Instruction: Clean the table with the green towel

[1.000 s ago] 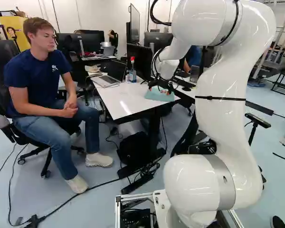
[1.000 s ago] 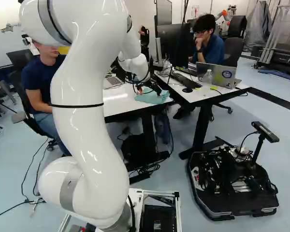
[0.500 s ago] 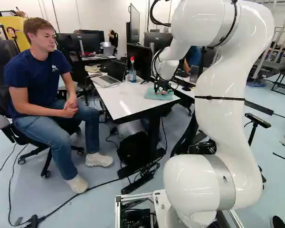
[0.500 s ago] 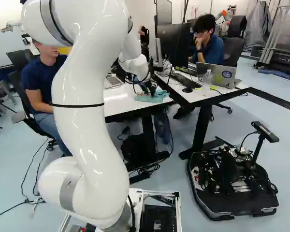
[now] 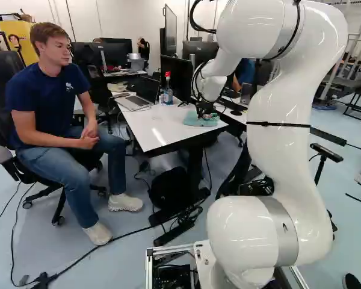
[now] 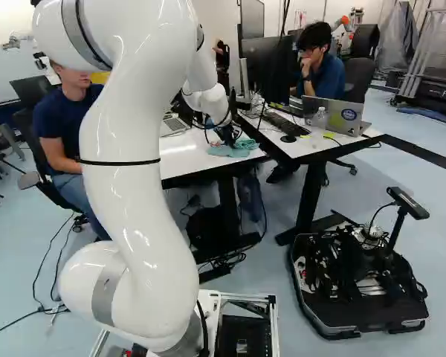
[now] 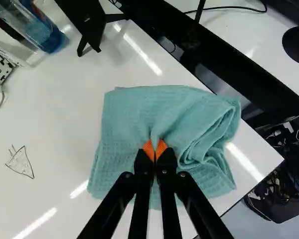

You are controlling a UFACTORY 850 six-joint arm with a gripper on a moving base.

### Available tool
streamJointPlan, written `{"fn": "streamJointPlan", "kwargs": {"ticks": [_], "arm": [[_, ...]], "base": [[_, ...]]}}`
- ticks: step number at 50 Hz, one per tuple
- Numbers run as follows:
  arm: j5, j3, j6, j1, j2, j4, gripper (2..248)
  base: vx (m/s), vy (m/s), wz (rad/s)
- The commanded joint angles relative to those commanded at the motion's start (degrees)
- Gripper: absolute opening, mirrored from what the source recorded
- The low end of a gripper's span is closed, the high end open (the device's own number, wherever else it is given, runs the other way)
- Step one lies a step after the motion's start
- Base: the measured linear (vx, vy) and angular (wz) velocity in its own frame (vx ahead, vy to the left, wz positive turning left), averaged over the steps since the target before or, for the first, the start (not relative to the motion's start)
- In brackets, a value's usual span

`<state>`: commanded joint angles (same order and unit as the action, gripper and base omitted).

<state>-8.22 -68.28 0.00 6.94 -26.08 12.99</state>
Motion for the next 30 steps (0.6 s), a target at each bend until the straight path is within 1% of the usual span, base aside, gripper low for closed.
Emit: {"fn": "streamJointPlan", "kwargs": {"ticks": [8,30], "arm": [[0.00,0.15,0.00,0.00,0.57,0.00,24],[0.00,0.83,0.00,0.00,3.69,0.00,24]], "base": [[0.000,0.000,0.000],[0.000,0.000,0.000]]}}
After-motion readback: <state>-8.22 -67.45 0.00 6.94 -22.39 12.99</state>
